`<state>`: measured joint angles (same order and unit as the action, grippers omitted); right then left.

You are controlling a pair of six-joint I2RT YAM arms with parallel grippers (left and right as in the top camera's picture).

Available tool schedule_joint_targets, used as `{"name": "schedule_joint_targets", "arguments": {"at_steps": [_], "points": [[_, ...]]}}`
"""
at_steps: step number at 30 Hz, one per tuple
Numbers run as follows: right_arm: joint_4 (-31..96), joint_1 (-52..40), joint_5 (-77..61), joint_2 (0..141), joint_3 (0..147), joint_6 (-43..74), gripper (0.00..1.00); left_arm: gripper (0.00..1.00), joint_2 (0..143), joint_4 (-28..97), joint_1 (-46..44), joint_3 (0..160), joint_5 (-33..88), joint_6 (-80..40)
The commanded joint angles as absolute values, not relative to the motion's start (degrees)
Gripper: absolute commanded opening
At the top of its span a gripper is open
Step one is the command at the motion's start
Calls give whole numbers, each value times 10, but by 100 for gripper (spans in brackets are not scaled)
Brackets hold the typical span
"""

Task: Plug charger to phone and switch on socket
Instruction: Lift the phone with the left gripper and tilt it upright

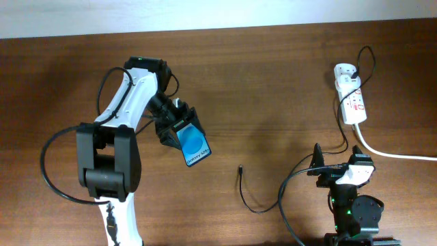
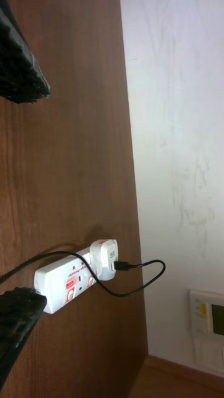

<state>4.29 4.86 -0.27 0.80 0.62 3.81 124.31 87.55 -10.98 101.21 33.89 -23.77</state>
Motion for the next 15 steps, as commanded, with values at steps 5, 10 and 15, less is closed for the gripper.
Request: {"name": "schedule_joint_targets", "arguments": {"at_steps": [5,10,15], "points": [[45,45,-8,4,3,34,98,51,1247,949,-111,1025,460,-159],[46,45,-8,4,3,34,99,51,1247,961,-111,1025,539,-134],[45,45,-8,4,3,34,98,51,1247,961,-111,1025,543,-133]]}}
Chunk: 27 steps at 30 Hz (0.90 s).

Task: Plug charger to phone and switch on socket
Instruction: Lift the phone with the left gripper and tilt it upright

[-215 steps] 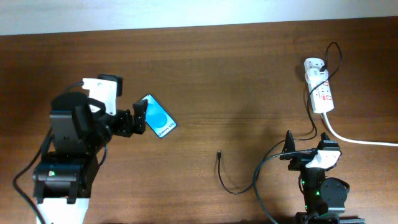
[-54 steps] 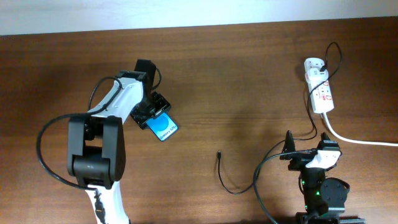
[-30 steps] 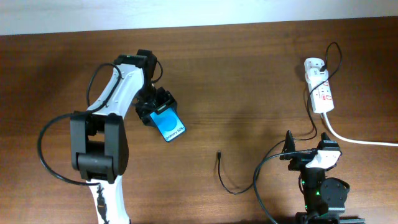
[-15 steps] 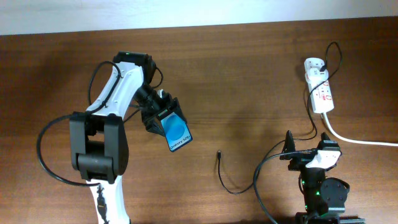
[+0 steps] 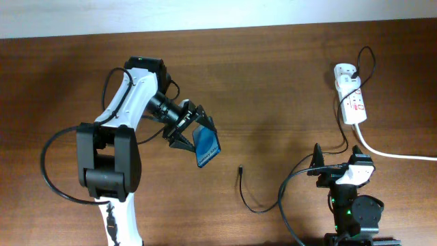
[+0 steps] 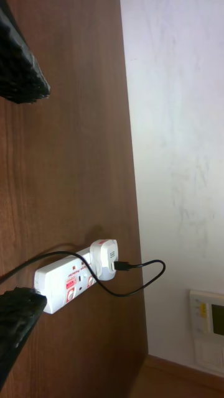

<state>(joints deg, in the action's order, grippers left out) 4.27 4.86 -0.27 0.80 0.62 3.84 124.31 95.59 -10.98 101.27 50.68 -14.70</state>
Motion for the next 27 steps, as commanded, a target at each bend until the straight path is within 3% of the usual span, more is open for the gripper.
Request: {"name": "schedule_joint_targets", "arguments": {"at_steps": [1,27], "points": [[45,45,-8,4,3,34,98,51,1247,962,-111,1025,543,-133],[45,45,-8,4,3,34,98,51,1247,968,-111,1025,543,-133]]}}
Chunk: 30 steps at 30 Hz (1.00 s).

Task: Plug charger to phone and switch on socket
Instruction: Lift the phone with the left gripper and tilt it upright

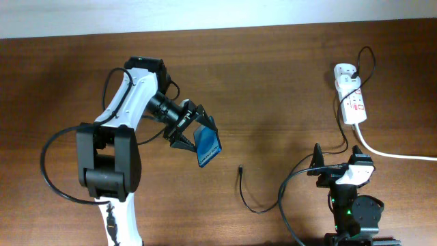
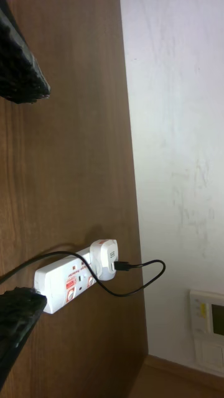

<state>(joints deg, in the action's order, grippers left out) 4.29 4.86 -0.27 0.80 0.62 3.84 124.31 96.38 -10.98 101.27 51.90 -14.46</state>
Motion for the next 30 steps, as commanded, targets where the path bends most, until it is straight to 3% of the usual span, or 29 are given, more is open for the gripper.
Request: {"name": "schedule_joint_targets", "arguments": {"at_steps": [1,30], "points": [[46,45,-8,4,3,34,99,51,1247,968,-111,1025,543,-133],[46,45,-8,4,3,34,98,50,1247,967,-111,1025,551,-106]]}}
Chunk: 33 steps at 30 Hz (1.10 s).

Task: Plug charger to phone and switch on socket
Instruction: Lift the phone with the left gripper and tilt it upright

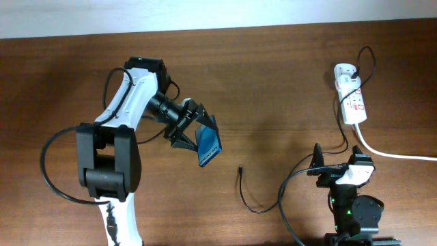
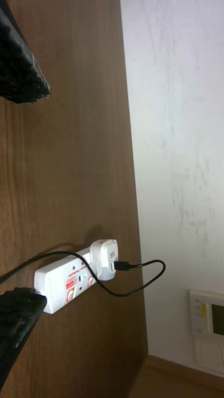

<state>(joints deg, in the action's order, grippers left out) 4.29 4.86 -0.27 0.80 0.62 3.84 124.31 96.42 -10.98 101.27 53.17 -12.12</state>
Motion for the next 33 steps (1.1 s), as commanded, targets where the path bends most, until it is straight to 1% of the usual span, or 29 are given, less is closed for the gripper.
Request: {"name": "schedule_joint_targets", "arguments": {"at_steps": [1,25,33], "points": [[45,45,-8,4,3,34,98,50,1247,967,-111,1025,551,-106],[46,45,-8,4,3,34,98,51,1247,956,-111,1025,547,-93],[46,45,-8,4,3,34,98,51,1247,929,-111,1025,547,-96]]}}
